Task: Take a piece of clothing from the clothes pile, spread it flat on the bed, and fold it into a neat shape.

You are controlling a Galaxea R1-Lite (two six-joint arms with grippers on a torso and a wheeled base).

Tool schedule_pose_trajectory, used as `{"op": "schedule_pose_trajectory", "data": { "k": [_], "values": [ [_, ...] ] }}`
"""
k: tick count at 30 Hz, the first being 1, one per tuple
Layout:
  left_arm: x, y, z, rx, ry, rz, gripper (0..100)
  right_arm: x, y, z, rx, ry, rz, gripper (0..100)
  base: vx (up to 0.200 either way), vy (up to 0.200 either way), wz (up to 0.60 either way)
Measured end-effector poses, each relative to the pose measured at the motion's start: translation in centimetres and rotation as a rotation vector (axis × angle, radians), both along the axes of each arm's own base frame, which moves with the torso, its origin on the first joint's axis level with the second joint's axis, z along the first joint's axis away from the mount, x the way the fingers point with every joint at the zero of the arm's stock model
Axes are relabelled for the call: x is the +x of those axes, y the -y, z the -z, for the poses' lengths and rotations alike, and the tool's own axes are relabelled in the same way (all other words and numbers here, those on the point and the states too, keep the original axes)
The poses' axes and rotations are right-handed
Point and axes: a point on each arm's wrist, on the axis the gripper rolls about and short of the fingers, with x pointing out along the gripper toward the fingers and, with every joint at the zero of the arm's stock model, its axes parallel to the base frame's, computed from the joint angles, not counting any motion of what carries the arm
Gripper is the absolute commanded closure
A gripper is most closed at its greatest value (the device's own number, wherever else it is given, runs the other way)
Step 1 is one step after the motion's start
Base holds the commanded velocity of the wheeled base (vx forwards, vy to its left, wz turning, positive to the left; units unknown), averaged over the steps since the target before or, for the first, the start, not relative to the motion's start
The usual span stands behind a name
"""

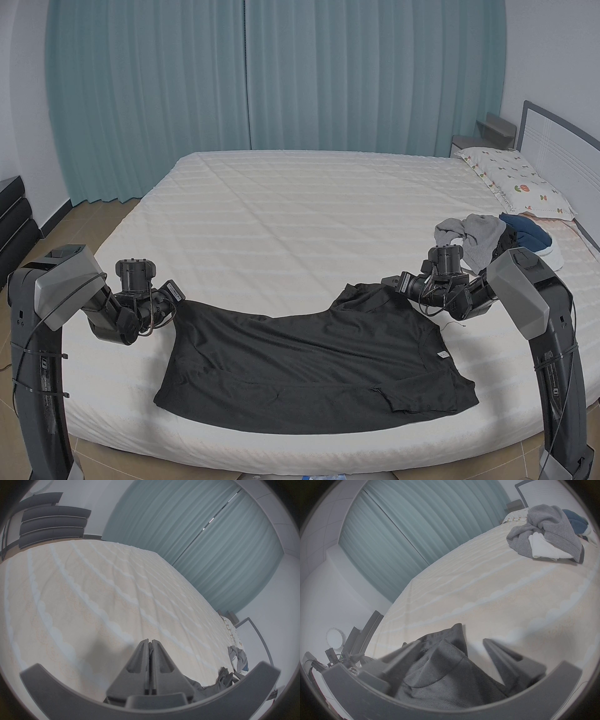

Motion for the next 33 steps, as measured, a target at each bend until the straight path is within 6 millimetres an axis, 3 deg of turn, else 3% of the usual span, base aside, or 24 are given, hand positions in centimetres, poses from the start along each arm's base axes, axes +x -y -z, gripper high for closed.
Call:
{"op": "schedule_pose_trajectory", "data": {
  "k": [9,22,33],
  "values": [
    [0.1,0.0,-0.1,-0.001,0.005,0.0,100,-0.1,0.6,-0.3,0.009,-0.001,0.017,100,0.0,0.0,0.0],
    [0.5,0.1,-0.7,0.02,0.029,0.01,100,-0.3,3.4,-2.3,0.03,0.077,0.1,100,0.0,0.0,0.0],
    [0.7,0.0,-1.0,0.032,0.052,0.016,100,-1.8,5.6,-3.3,0.073,0.129,0.164,100,0.0,0.0,0.0]
  ]
}}
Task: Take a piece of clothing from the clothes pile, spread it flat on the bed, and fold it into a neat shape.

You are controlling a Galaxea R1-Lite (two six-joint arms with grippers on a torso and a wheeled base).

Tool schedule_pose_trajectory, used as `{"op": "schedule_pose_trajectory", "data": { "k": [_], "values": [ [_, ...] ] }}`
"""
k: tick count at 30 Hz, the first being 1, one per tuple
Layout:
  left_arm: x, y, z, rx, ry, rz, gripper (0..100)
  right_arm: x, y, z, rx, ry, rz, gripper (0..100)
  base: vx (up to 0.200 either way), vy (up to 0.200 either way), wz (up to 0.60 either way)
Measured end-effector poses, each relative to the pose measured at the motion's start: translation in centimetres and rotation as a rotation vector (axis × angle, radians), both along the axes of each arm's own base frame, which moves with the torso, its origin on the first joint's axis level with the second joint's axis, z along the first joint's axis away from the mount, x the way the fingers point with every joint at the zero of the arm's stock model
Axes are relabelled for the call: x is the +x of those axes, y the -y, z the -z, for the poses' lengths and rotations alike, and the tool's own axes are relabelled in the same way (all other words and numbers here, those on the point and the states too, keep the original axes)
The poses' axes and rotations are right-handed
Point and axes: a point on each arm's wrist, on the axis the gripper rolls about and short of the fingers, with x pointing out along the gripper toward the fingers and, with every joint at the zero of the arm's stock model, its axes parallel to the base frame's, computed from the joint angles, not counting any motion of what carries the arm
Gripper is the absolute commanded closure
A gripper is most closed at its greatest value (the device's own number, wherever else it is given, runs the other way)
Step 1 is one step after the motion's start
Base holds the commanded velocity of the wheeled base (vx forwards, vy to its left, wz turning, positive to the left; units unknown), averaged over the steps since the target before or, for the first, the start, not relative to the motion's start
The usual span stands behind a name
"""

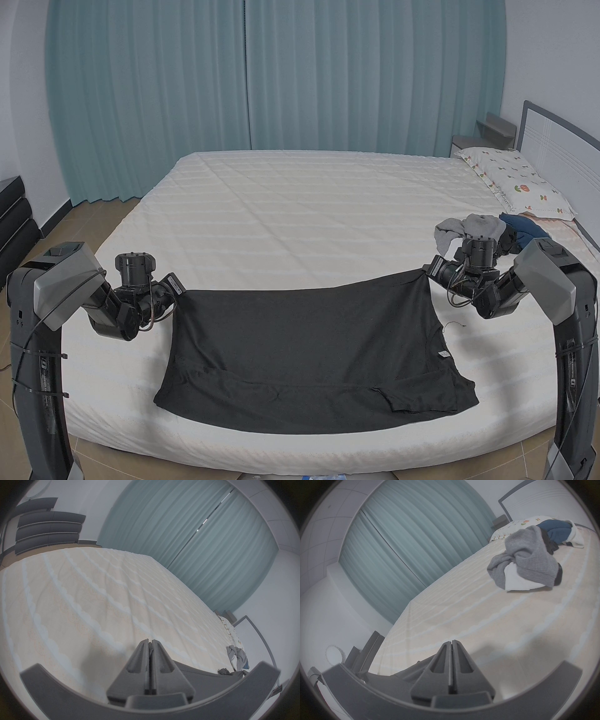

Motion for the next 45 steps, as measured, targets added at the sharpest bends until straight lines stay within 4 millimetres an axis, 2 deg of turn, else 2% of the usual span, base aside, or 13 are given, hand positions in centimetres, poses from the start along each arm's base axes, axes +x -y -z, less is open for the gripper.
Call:
{"op": "schedule_pose_trajectory", "data": {
  "k": [8,15,22,34,39,45],
  "values": [
    [0.0,0.0,0.0,0.019,0.002,0.009,100,-1.9,0.7,-0.3,0.013,-0.019,-0.008,100,0.0,0.0,0.0],
    [-0.2,-0.1,0.0,0.076,0.023,0.034,100,-3.1,0.7,-1.3,0.018,-0.029,-0.024,100,0.0,0.0,0.0],
    [-0.3,-0.2,-0.1,0.082,0.054,0.034,100,-3.6,1.2,-2.3,0.021,-0.016,-0.019,100,0.0,0.0,0.0],
    [-0.7,-0.2,0.5,0.098,0.027,0.044,100,-4.5,1.5,-2.3,0.022,-0.039,-0.024,100,0.0,0.0,0.0],
    [-1.2,-0.4,0.8,0.155,0.015,0.068,100,-5.6,1.6,-2.2,0.032,-0.07,-0.068,100,0.0,0.0,0.0],
    [-2.5,-0.7,1.3,0.197,0.017,0.082,100,-8.0,1.8,-1.5,0.009,-0.135,-0.108,100,0.0,0.0,0.0]
  ]
}}
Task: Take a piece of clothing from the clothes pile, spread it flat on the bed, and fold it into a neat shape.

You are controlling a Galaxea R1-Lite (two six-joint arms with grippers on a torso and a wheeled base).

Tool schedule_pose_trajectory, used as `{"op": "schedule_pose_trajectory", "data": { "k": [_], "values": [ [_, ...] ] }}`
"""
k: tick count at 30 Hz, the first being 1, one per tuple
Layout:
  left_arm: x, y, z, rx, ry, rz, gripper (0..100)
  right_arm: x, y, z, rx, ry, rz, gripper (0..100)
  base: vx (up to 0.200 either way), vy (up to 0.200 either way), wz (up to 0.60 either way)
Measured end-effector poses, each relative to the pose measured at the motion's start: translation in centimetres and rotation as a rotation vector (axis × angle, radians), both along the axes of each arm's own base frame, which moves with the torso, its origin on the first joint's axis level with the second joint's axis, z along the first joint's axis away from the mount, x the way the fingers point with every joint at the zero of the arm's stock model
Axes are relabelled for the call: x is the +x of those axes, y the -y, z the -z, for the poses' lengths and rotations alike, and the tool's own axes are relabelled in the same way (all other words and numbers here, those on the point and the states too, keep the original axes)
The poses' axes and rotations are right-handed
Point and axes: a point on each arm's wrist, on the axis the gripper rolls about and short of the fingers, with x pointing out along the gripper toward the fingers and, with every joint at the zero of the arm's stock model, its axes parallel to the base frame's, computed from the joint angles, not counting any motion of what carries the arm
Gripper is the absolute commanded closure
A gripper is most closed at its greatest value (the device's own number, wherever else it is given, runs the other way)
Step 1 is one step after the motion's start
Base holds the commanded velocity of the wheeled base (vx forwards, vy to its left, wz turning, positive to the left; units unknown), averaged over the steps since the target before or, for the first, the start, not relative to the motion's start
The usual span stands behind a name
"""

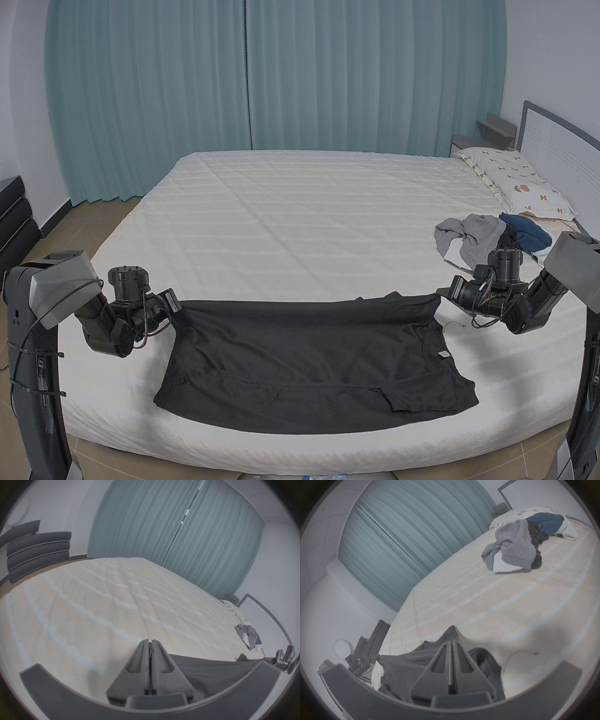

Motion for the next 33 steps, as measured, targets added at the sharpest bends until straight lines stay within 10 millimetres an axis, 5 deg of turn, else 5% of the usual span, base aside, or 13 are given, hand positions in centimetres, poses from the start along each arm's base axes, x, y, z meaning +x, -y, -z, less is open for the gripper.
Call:
{"op": "schedule_pose_trajectory", "data": {
  "k": [21,31,32,33],
  "values": [
    [-8.1,0.2,2.3,0.196,-0.002,0.114,100,-9.4,0.9,2.0,-0.123,-0.181,-0.138,100,0.0,0.0,0.0],
    [-10.9,1.0,3.7,0.196,-0.097,0.151,100,-10.8,1.2,3.8,-0.155,-0.249,-0.165,100,0.0,0.0,0.0],
    [-11.0,1.0,3.8,0.195,-0.102,0.153,0,-10.9,1.2,3.9,-0.154,-0.254,-0.164,0,0.0,0.0,0.0],
    [-11.1,1.0,3.8,0.195,-0.105,0.154,0,-10.9,1.2,4.0,-0.154,-0.256,-0.164,0,0.0,0.0,0.0]
  ]
}}
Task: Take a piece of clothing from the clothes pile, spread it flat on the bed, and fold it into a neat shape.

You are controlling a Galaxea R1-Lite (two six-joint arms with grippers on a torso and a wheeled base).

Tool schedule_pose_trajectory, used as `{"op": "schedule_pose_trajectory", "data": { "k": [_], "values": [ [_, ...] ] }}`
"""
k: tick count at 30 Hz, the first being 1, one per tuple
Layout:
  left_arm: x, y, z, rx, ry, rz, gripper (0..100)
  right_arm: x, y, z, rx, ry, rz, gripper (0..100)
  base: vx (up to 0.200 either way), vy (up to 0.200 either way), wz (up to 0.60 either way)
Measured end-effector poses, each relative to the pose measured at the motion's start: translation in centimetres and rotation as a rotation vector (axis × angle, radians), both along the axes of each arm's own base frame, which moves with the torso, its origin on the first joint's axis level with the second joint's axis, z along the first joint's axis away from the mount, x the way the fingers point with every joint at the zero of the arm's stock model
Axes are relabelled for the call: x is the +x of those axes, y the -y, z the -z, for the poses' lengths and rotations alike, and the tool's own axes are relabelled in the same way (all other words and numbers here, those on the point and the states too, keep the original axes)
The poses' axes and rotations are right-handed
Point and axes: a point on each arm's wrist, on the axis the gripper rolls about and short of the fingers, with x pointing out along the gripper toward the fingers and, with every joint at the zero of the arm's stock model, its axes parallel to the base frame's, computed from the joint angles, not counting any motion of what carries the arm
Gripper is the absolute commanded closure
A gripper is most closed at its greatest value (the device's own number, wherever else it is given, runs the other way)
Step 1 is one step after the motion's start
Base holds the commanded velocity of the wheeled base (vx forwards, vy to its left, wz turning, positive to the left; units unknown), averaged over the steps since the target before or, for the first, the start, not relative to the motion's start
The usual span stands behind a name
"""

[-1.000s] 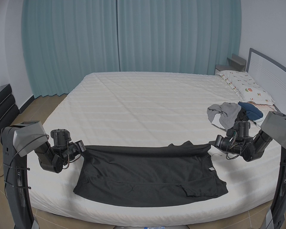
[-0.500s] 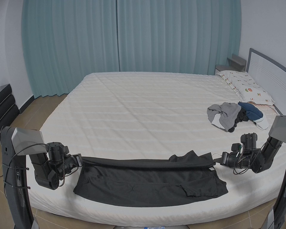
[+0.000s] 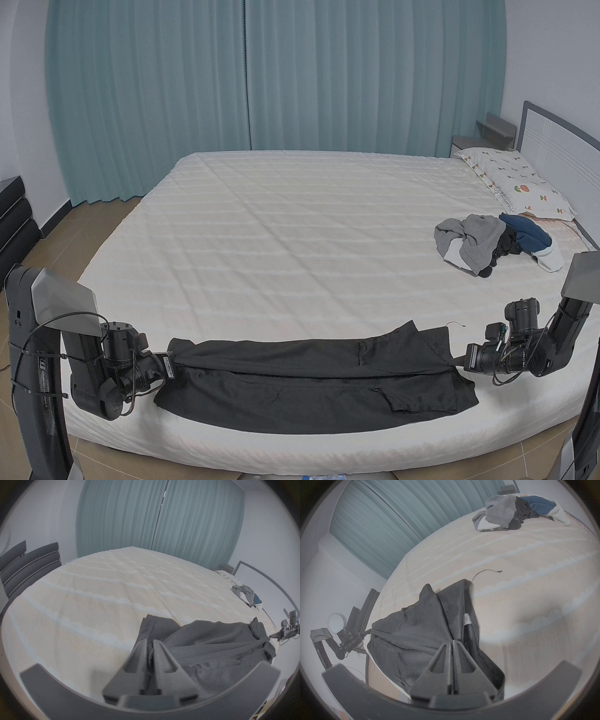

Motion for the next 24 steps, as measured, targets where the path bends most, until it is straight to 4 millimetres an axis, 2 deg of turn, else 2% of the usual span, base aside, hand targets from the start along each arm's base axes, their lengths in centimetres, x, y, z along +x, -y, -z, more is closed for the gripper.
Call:
{"op": "schedule_pose_trajectory", "data": {
  "k": [12,19,24],
  "values": [
    [-1.2,0.1,0.0,-0.002,-0.025,0.004,0,0.4,0.0,-0.5,0.04,0.058,0.036,0,0.0,0.0,0.0],
    [-1.7,-0.1,-1.3,-0.049,0.016,-0.031,0,1.1,-0.6,-1.9,0.152,0.095,0.119,0,0.0,0.0,0.0],
    [-1.1,-0.2,-2.6,-0.133,0.062,-0.085,0,1.3,-1.1,-2.4,0.226,0.091,0.168,0,0.0,0.0,0.0]
  ]
}}
